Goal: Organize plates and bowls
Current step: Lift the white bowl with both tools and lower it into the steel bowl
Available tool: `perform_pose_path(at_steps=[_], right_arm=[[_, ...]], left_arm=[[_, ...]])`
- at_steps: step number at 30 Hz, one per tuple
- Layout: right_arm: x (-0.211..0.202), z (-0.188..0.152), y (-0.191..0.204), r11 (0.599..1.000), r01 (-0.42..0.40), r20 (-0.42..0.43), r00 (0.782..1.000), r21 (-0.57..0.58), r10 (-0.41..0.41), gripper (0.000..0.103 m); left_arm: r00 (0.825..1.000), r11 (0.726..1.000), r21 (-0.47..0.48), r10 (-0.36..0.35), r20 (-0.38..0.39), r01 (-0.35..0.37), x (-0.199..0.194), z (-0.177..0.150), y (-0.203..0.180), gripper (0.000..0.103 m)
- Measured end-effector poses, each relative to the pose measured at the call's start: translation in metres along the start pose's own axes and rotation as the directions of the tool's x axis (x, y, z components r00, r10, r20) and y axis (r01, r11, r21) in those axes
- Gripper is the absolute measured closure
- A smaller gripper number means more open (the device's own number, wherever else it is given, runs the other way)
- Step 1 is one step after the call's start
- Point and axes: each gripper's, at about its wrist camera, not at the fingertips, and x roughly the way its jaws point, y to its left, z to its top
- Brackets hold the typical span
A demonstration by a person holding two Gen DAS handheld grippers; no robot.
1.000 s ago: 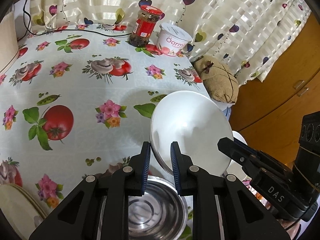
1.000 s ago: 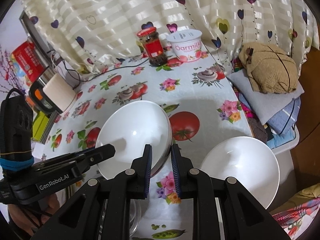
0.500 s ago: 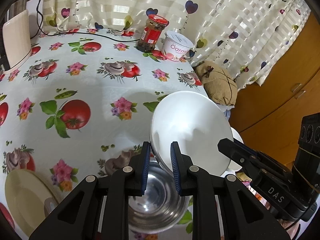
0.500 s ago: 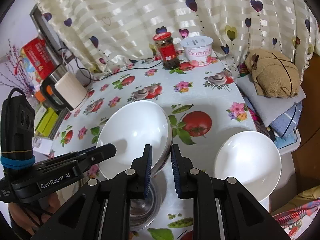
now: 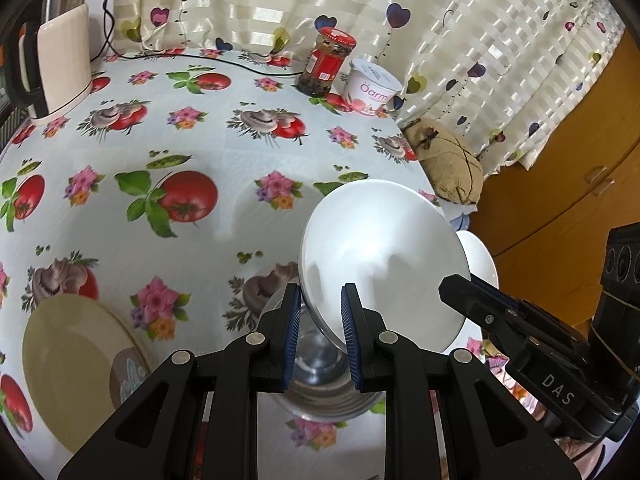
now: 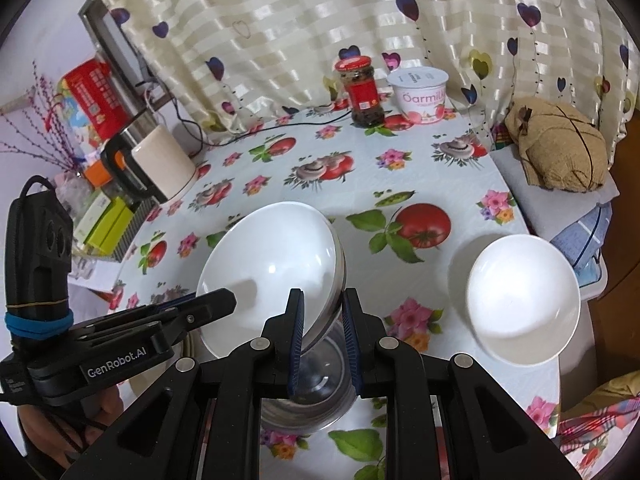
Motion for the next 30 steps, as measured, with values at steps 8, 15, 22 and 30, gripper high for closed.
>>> perform_pose_path(at_steps=[8, 15, 22, 30], right_arm=[[0.003, -0.013, 0.005, 1.0, -0.013, -0.028, 1.0, 0.002, 0.013, 0.084], [0.008, -0.02, 0.003, 1.0, -0.016, -0.051, 0.999, 0.006, 0.016, 0.084], [0.019, -0.026, -0.002, 1.0, -0.019, -0.083, 0.996, 0.016, 0.02, 0.084], [0.029, -0.032, -0.005, 1.0, -0.014, -0.112, 0.994, 0.02, 0.016, 0.084]], left_arm=[[0.999, 1.0, -0.005, 0.017, -0.027, -0.018, 0.001, -0.013, 0.005, 0.081], [0.998, 1.0, -0.01, 0.026, -0.052, -0.027, 0.008, -0.021, 0.008, 0.081], [0.997, 0.999, -0.019, 0.034, -0.073, -0.036, 0.016, -0.025, 0.011, 0.081], [0.995, 0.999, -0.013, 0.04, -0.088, -0.041, 0.023, -0.03, 0.014, 0.081]])
